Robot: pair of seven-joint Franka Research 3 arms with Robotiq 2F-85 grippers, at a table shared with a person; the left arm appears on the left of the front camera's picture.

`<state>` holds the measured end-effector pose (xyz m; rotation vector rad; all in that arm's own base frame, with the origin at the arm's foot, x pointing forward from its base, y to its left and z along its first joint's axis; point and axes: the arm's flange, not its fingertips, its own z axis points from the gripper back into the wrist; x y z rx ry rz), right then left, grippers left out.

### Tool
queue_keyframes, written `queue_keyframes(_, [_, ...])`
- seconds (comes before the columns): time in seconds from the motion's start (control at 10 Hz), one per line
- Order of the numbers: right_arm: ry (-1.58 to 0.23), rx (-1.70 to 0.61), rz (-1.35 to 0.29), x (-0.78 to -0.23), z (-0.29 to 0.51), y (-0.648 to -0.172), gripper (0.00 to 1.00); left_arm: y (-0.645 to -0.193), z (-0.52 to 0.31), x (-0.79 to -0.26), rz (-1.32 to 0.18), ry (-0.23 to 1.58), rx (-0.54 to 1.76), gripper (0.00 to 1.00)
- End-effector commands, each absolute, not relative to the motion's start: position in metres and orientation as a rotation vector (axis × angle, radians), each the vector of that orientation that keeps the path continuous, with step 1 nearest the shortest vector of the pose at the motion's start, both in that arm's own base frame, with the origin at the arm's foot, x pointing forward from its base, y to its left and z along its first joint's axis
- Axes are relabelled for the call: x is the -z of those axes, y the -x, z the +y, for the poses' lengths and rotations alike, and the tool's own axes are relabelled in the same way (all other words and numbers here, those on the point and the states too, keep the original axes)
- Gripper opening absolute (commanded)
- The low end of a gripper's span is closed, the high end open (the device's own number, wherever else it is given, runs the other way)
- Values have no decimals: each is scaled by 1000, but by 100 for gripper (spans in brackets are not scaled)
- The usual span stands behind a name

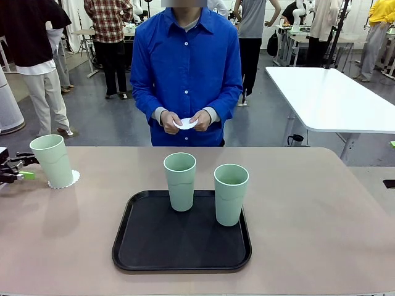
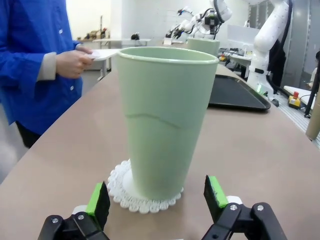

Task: Place coasters on the table and set cups on them.
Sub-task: Pick up one Reusable plastic cup and place it on a coaster set by the human.

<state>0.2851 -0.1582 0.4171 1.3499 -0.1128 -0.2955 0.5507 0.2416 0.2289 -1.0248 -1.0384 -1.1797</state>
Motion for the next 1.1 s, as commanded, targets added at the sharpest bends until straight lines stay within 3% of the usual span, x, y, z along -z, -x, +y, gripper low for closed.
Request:
queue_keyframes(0.0, [-1365,300,-126,-417,-158,-287,100,-537,254,-264,-928,899,1114,100])
queue_keyframes(0.3, [-1365,300,-126,-417,-158,-287,100,-500,253,-363,-729,696,760,100])
queue_keyframes(0.8, [-1365,300,-126,-417,-158,-287,100,-457,190,-504,-631,549,798,100])
queue_keyframes(1.0, [-1365,300,-126,-417,-158,-287,100,-438,159,-546,-514,462,783,100])
